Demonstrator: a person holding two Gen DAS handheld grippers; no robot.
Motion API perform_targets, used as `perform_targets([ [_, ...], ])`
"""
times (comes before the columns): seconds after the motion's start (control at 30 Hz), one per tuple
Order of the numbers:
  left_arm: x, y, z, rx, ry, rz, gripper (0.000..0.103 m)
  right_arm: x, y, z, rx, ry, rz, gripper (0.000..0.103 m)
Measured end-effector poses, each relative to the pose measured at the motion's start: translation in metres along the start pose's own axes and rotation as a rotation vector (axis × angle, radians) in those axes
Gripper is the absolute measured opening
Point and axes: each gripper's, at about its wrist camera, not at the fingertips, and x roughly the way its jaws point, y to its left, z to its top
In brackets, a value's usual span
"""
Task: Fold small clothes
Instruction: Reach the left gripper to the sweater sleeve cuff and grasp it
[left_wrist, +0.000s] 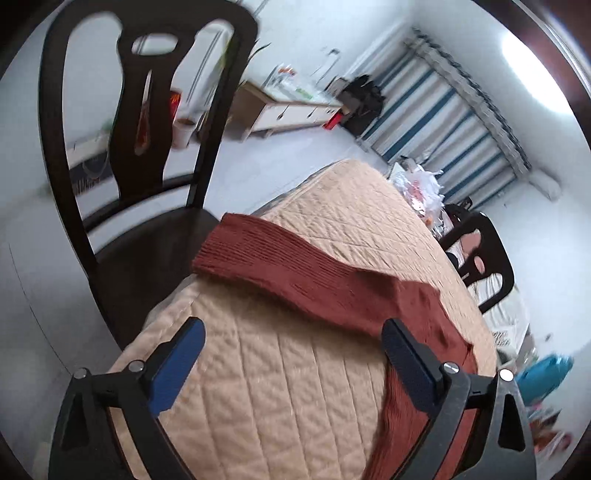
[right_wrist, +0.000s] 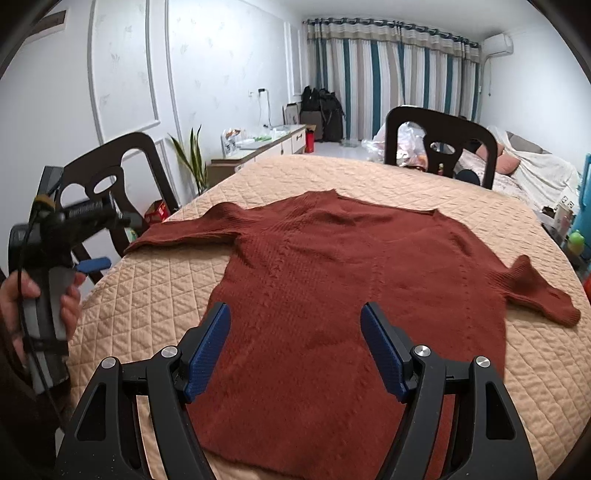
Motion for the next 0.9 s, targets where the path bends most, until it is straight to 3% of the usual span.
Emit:
perform_targets([
  [0.1,0.018,0.009,0.008,-0.097,0.053,-0.009,0.090,0.006,0.000,0.003,0.011,0.008,0.012,0.073],
  [0.2,0.019,0.002,0.011,-0.053,0.038,-0.005,0.089,0.011,-0.001,0.006,0.011,0.012,0.014,0.073],
  [0.27,0.023,0.003,0.014,-0.066,0.042,-0.010,0.080,0.015,-0.002,0.008,0.017,0.018,0.011,0.073],
  [0.33,0.023,0.005,0.016,-0.099,0.026,0.001,0.078,0.019,-0.004,0.009,0.026,0.028,0.015,0.073],
  [0.5,0.031,0.003,0.021,-0.090,0.018,0.030,0.058,0.027,-0.010,0.010,0.042,0.050,0.016,0.073],
  [0.57,0.033,0.005,0.024,-0.109,0.017,0.037,0.036,0.028,-0.013,0.011,0.050,0.055,0.017,0.073],
  [0.67,0.036,0.011,0.027,-0.144,0.010,0.047,0.015,0.030,-0.016,0.010,0.064,0.063,0.023,0.073],
  [0.77,0.034,0.004,0.028,-0.119,-0.016,0.048,0.009,0.031,-0.020,0.009,0.075,0.068,0.024,0.073],
  [0.9,0.023,-0.024,0.027,0.003,-0.088,0.056,0.008,0.030,-0.026,0.010,0.095,0.063,0.024,0.073],
])
